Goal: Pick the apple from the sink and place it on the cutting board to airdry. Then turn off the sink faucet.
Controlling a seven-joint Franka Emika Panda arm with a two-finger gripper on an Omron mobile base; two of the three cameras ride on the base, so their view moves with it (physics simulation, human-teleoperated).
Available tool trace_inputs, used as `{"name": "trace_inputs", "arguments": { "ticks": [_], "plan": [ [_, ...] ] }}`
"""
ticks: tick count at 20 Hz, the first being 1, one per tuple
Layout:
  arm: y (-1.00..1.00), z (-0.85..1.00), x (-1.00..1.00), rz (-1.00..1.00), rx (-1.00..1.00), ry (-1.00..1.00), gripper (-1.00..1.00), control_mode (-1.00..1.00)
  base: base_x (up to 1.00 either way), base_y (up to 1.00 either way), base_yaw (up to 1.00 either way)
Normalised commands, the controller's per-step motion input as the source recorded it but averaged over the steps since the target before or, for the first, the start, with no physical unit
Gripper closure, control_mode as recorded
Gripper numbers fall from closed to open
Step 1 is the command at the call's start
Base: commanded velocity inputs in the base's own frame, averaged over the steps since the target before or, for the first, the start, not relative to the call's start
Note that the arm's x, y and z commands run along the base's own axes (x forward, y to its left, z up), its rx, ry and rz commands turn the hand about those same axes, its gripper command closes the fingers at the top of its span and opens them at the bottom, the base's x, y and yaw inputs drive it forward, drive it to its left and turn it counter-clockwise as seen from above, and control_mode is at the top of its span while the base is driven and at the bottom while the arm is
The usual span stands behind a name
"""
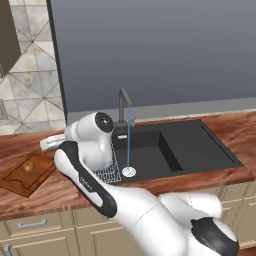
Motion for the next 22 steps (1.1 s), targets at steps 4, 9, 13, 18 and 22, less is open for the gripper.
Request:
{"name": "trace_inputs", "arguments": {
  "ticks": [4, 9, 13, 18, 22],
  "plan": [
    [-0.45, 0.59, -0.86, -0.03, 0.21, -0.06, -1.0, -1.0, 0.0, 0.0, 0.0],
    [-0.18, 0.95, -0.77, -0.02, 0.14, 0.06, -1.0, -1.0, 0.0, 0.0, 0.0],
    [-0.07, 1.0, -0.6, 0.0, 0.06, 0.18, -1.0, -1.0, 0.0, 0.0, 0.0],
    [-0.39, 0.91, -0.62, 0.0, 0.0, 0.17, -1.0, -1.0, 0.0, 0.0, 0.0],
    [-0.73, 0.39, -0.74, 0.02, -0.05, 0.0, -1.0, -1.0, 0.0, 0.0, 0.0]
  ]
}}
